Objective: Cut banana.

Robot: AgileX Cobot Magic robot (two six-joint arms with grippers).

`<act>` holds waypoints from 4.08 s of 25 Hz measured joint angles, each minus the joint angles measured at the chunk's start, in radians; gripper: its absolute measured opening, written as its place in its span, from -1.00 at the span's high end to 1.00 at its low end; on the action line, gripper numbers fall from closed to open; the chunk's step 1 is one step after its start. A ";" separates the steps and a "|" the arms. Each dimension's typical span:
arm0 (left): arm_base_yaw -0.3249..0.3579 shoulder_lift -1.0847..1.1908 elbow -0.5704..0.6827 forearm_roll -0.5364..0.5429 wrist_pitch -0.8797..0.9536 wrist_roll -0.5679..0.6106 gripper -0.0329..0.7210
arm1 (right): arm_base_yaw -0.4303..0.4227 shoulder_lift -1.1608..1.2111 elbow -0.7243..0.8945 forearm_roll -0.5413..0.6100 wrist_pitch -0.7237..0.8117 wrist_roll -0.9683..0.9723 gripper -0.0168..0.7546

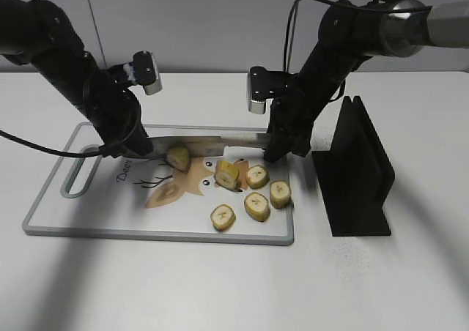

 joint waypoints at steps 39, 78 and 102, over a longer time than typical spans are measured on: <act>-0.002 -0.182 0.018 0.044 0.093 -0.019 0.93 | 0.007 -0.179 0.007 0.008 0.085 0.005 0.54; 0.150 -0.829 0.102 0.512 0.061 -1.155 -0.61 | 0.066 -0.612 0.226 -0.098 0.203 0.918 0.54; 0.150 -1.664 0.757 0.473 0.061 -1.300 -0.56 | 0.067 -1.189 0.866 -0.461 -0.097 1.801 0.54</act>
